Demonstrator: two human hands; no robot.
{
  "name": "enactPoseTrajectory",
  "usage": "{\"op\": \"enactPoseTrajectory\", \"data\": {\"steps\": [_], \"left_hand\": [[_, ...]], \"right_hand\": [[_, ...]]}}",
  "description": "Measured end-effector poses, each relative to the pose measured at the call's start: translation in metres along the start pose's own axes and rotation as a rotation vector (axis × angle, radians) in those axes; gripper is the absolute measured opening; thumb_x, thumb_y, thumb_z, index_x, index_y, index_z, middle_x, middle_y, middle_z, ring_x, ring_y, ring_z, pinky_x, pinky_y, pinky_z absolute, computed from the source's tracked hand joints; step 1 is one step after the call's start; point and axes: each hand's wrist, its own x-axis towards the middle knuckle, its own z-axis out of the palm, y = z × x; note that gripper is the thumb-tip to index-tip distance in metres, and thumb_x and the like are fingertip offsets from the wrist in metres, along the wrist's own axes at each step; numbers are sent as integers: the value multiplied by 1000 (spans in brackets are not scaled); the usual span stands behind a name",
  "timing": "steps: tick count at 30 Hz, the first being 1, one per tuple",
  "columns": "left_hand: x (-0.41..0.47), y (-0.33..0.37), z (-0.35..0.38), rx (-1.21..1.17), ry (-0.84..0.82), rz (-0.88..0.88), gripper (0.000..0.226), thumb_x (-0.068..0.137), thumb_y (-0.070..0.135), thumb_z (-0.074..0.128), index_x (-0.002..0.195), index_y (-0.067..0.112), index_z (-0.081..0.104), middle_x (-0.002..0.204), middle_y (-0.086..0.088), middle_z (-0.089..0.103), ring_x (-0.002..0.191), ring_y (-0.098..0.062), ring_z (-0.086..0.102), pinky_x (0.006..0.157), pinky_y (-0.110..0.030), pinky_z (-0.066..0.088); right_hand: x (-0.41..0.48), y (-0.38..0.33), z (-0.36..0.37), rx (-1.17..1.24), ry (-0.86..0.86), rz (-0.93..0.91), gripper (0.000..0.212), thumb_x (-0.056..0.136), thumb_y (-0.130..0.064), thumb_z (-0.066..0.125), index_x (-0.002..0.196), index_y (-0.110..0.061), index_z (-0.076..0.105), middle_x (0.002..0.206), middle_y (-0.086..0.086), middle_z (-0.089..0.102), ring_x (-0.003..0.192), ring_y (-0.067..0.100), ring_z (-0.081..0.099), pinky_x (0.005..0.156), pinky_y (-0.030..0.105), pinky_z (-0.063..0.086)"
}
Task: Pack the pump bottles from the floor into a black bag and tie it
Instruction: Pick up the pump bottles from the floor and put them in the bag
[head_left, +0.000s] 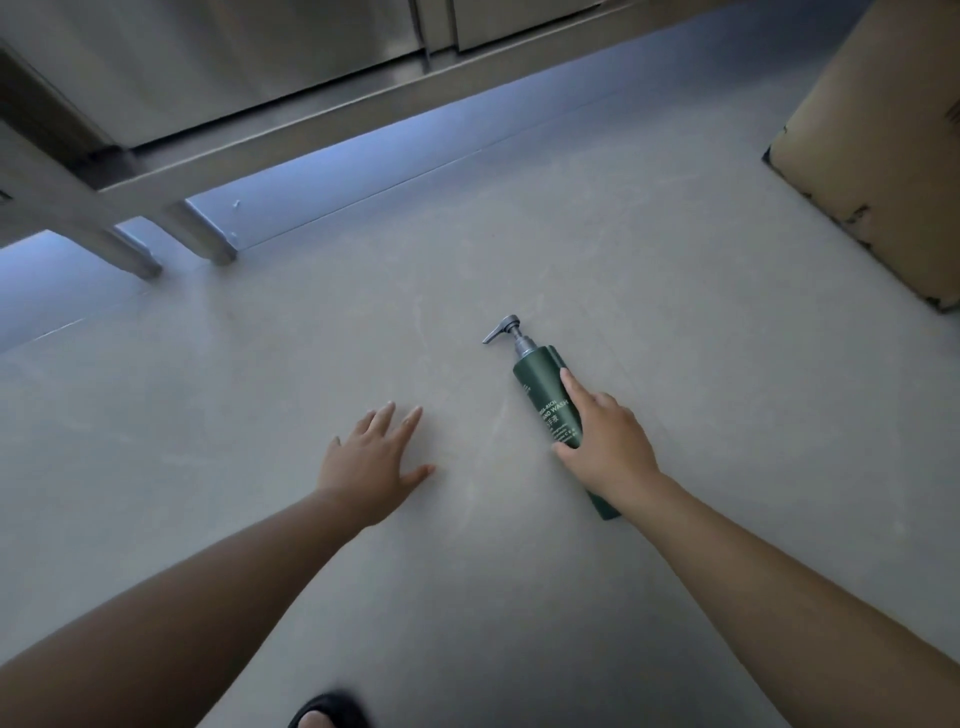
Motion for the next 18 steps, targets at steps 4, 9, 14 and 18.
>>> {"op": "enactPoseTrajectory", "data": {"steps": [4, 9, 14, 18], "left_hand": [[-23, -2, -13, -9, 41, -35, 74, 86, 66, 32, 148, 35, 4, 159, -1, 11, 146, -22, 13, 112, -48, 29], [-74, -20, -26, -50, 99, -170, 71, 87, 64, 33, 148, 34, 10, 158, -2, 18, 144, -22, 19, 110, -47, 31], [-143, -56, -37, -52, 119, -309, 70, 86, 65, 33, 147, 33, 18, 152, 1, 31, 139, -20, 30, 108, -43, 33], [-208, -96, -43, -16, 92, -385, 69, 82, 70, 30, 142, 35, 29, 144, 5, 43, 131, -18, 41, 105, -43, 34]], "right_hand": [[-4, -10, -3, 111, -11, -106, 83, 82, -27, 61, 149, -33, 11, 119, 11, 50, 106, 30, 48, 89, 36, 41], [-9, -56, 2, 304, -70, -324, 83, 82, -26, 62, 148, -36, 12, 122, 10, 49, 108, 27, 49, 91, 35, 42], [-22, -110, 19, 384, -169, -459, 83, 83, -28, 64, 146, -43, 12, 120, 8, 48, 108, 24, 51, 88, 29, 38], [-48, -149, 33, 391, -250, -574, 81, 85, -30, 62, 145, -47, 10, 117, 6, 47, 106, 21, 50, 86, 27, 36]]}}
